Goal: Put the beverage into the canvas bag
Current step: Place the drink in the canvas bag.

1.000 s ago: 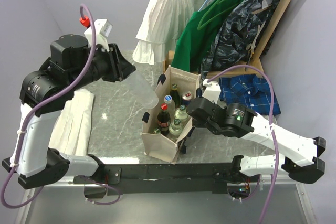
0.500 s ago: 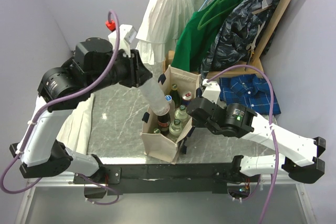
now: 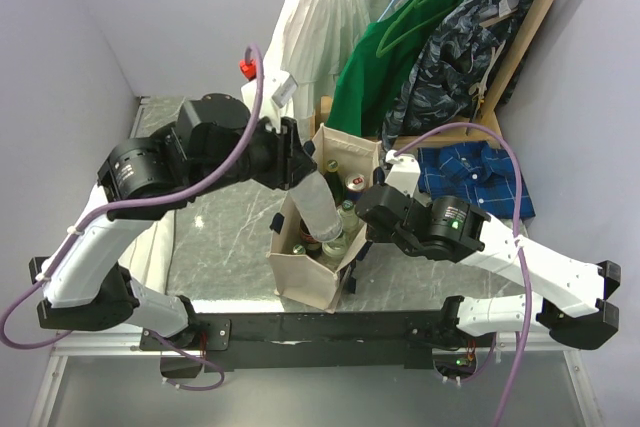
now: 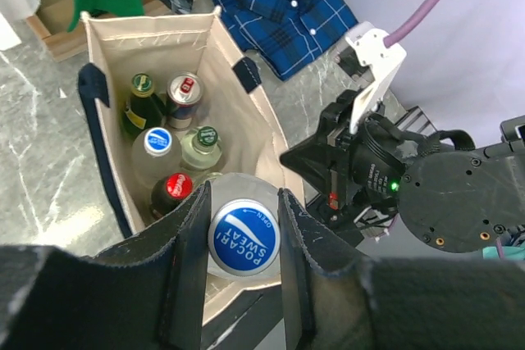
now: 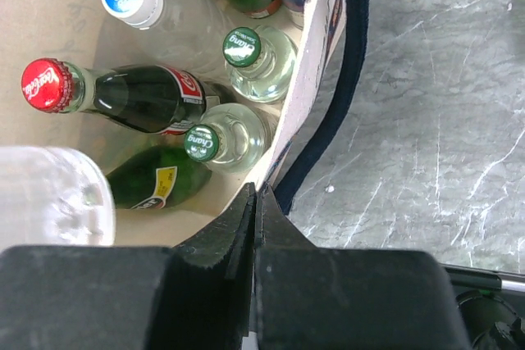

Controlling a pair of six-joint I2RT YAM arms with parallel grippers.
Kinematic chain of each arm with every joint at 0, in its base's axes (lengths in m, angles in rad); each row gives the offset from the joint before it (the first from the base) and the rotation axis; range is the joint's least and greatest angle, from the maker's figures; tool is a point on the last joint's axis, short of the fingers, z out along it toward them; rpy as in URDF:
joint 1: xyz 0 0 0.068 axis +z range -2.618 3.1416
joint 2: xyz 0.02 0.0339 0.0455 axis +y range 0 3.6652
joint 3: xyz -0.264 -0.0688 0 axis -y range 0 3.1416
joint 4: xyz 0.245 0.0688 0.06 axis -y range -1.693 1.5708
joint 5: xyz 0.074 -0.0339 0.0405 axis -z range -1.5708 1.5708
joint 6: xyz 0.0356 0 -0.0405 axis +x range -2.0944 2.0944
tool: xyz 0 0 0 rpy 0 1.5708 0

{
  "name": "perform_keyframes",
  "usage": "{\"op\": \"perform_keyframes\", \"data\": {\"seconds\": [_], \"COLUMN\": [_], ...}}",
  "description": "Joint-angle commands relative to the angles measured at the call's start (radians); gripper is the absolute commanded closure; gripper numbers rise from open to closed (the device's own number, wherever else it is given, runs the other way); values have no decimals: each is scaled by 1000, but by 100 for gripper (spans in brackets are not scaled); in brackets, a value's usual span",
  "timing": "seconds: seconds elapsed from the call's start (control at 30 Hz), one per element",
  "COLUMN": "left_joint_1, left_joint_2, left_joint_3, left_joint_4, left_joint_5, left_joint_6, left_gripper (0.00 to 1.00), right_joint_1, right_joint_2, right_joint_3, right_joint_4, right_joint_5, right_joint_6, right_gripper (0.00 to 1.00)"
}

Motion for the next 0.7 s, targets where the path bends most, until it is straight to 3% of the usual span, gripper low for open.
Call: {"op": "perform_keyframes", "data": {"seconds": [0.0,0.17,0.67], "left_joint_1": [-42,-82,-211], "left_joint_2": [-52,-82,-60], "left_joint_3": [-31,-127,-171], "left_joint_4": [188,238,212], "left_joint_5": [-58,-56,-150], "left_joint_6": [-56,-84,-117], "left_gripper": [99,99,99], "right_joint_1": [-7,-12,-24], "right_joint_2": [-11,-7,15], "right_joint_3": [73,109,181], "right_joint_4": [5,3,5], "right_joint_5": [51,57,66], "right_joint_6": [-21,-39,-70], "right_gripper": [100,100,100]}}
